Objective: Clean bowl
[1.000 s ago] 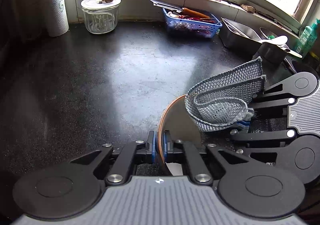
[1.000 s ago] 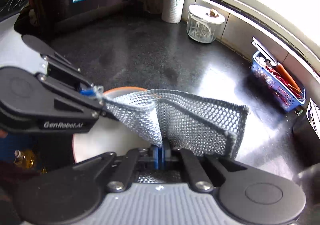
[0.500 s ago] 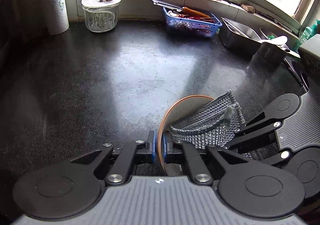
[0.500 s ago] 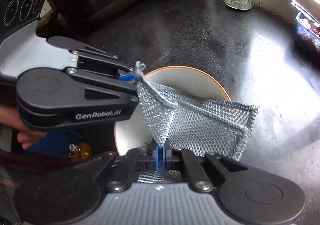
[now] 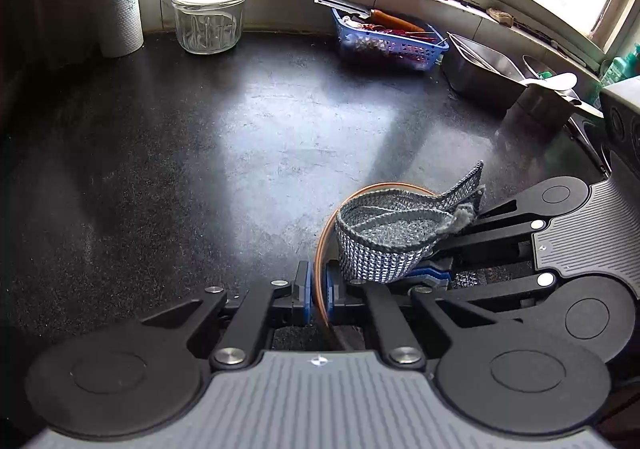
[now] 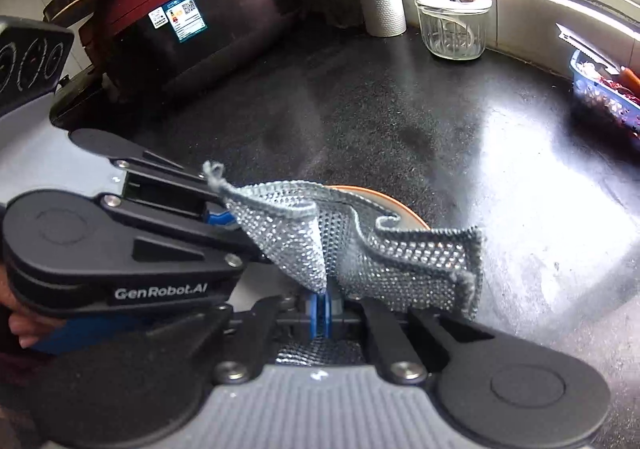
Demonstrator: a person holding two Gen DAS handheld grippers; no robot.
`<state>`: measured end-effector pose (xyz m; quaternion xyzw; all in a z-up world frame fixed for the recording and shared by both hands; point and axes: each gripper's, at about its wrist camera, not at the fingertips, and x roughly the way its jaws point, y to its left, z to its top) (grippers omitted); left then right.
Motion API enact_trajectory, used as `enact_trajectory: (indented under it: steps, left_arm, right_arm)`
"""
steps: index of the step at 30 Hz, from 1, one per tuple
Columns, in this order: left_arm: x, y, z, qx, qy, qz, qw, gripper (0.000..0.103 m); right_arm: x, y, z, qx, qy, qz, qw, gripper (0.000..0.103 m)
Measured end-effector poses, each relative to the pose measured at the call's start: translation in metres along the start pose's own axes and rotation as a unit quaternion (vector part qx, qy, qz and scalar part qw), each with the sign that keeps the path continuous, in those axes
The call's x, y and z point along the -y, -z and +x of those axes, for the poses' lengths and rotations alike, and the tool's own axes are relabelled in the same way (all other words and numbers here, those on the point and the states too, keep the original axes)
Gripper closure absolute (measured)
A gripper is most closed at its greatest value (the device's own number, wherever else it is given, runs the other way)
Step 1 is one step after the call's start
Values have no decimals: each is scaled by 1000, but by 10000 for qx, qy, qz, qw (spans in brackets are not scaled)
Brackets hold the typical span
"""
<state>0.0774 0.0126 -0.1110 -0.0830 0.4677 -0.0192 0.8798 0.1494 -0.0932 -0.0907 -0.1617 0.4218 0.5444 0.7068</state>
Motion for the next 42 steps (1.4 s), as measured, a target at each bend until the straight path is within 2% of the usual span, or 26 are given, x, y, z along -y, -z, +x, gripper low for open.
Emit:
enact_trajectory:
  steps: [6, 14, 20, 32, 42]
  left_arm:
    - [-11, -2, 4, -168, 218, -267, 9993, 96]
    - [-24, 0, 10, -457, 477, -600, 9960, 95]
    - [-24, -2, 10, -537, 516, -503, 9960, 95]
    - [-13, -22, 18, -980, 554, 265, 9933, 95]
    - [3, -49, 30, -1354, 767, 1252, 9799, 94]
  right_arm:
    - [3, -3, -3, -171, 554, -328, 9978, 100]
    - [1, -3, -4, -359, 712, -536, 9954, 101]
    - [-2, -5, 2, -523, 686, -775, 9932, 101]
    - [-5, -2, 0, -856, 389, -730, 9929, 99]
    - [-7, 4, -2, -978, 362, -641, 9925, 99]
